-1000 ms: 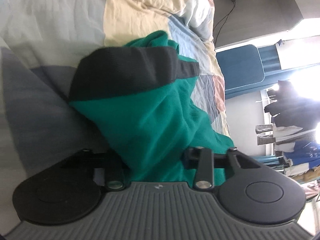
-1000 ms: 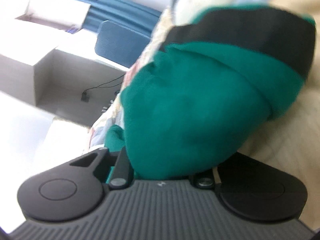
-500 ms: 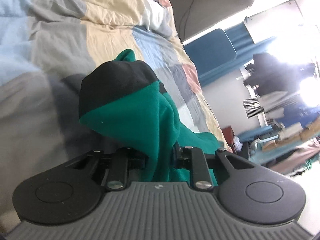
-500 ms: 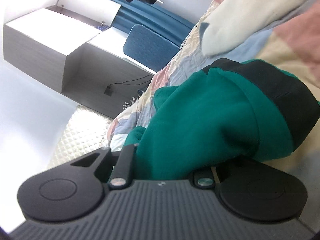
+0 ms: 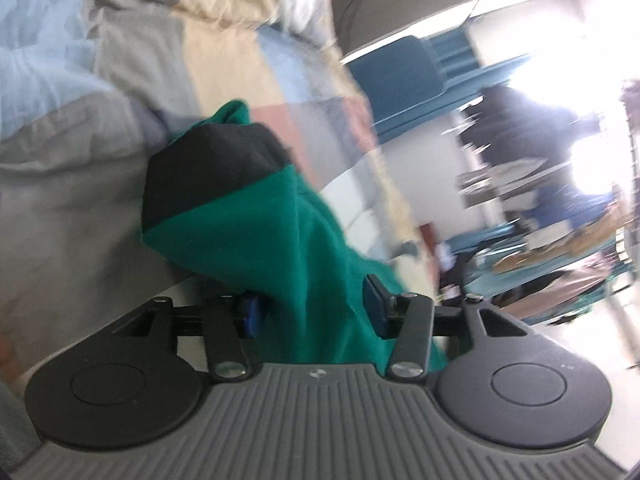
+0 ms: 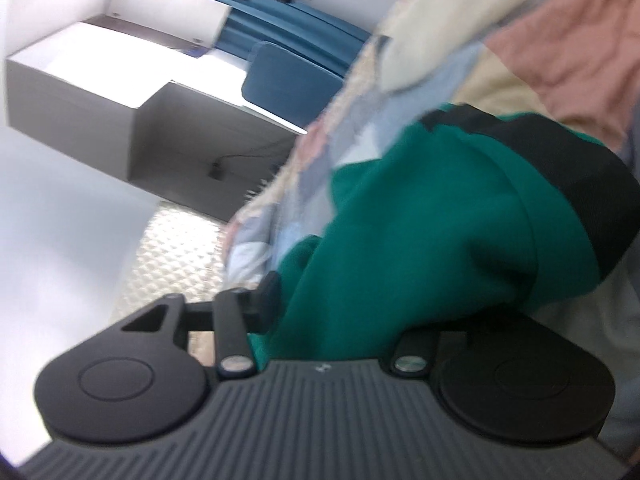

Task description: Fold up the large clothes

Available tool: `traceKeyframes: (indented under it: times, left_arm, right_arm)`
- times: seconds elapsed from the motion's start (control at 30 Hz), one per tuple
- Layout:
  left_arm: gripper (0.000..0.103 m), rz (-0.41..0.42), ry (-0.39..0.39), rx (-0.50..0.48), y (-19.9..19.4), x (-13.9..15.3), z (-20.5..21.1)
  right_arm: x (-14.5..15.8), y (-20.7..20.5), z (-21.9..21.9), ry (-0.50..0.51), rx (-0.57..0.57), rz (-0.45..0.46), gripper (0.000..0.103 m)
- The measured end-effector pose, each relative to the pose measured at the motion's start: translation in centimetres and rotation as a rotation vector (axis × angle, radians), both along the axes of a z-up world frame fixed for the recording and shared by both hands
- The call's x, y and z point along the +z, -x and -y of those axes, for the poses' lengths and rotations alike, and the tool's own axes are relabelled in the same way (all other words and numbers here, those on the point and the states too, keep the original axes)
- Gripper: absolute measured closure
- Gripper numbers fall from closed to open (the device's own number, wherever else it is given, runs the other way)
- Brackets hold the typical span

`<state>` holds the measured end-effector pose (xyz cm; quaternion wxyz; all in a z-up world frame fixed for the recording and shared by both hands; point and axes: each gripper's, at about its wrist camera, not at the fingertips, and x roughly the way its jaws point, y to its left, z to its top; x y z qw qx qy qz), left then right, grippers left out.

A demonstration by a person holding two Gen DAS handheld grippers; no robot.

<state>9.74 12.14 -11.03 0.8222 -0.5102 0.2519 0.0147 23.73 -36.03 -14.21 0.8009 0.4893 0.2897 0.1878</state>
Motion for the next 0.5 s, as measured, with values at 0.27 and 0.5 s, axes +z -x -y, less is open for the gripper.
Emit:
traceKeyframes:
  times: [0.27,0.5]
  left_arm:
    - [0.042,0.126,-0.137,-0.02,-1.7,2.7,0.2]
    - [0.04,0.178,-0.289,-0.003,-7.2,4.8,0.5]
  right_arm:
    - [2.8,-2.7,-1.4,0.044,0.007,0.113,0.046]
    - [4.6,-8.5,-2.9,0.191,0.037,0.13,0.046]
